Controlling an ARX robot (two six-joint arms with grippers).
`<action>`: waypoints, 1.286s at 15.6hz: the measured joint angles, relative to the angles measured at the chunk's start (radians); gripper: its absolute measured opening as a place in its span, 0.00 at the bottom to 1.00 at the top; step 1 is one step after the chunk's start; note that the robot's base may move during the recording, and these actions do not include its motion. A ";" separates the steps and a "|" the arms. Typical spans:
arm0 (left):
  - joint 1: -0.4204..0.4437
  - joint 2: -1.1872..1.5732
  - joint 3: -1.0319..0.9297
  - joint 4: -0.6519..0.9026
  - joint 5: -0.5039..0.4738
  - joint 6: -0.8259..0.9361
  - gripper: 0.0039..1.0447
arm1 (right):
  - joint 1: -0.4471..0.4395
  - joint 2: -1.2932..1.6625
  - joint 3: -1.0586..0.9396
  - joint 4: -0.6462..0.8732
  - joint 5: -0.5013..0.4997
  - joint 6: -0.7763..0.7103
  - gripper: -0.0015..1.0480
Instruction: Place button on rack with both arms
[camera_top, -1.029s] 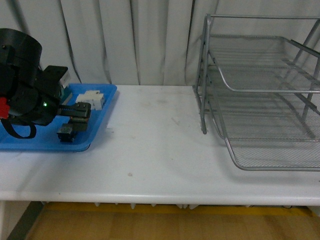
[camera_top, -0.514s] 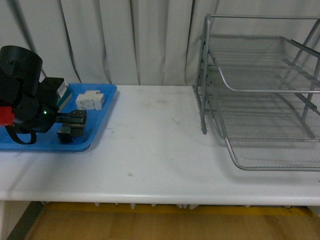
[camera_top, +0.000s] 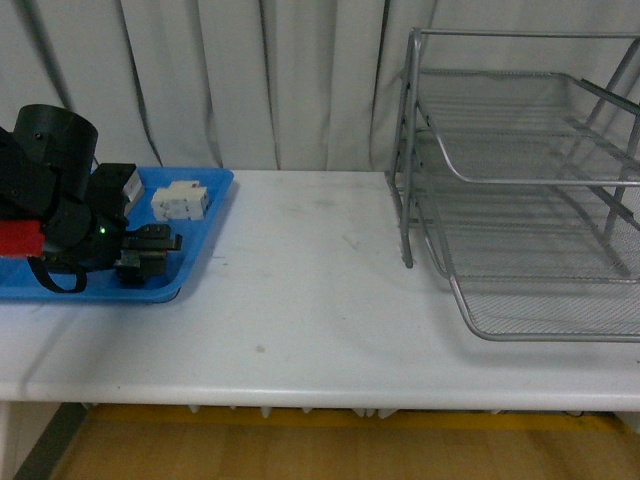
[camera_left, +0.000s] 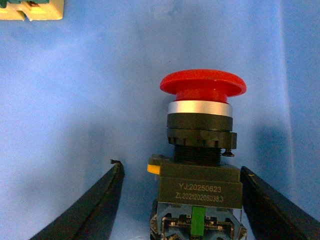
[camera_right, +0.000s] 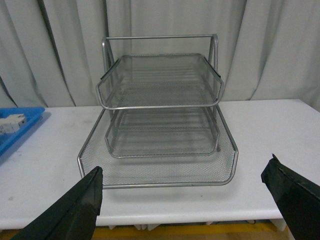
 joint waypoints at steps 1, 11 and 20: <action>-0.001 0.005 0.003 0.000 0.002 0.000 0.53 | 0.000 0.000 0.000 0.000 0.000 0.000 0.94; 0.006 -0.613 -0.443 0.134 0.089 -0.011 0.34 | 0.000 0.000 0.000 0.000 0.000 0.000 0.94; -0.054 -1.139 -0.981 0.112 0.069 -0.019 0.34 | 0.000 0.000 0.000 0.000 0.000 0.000 0.94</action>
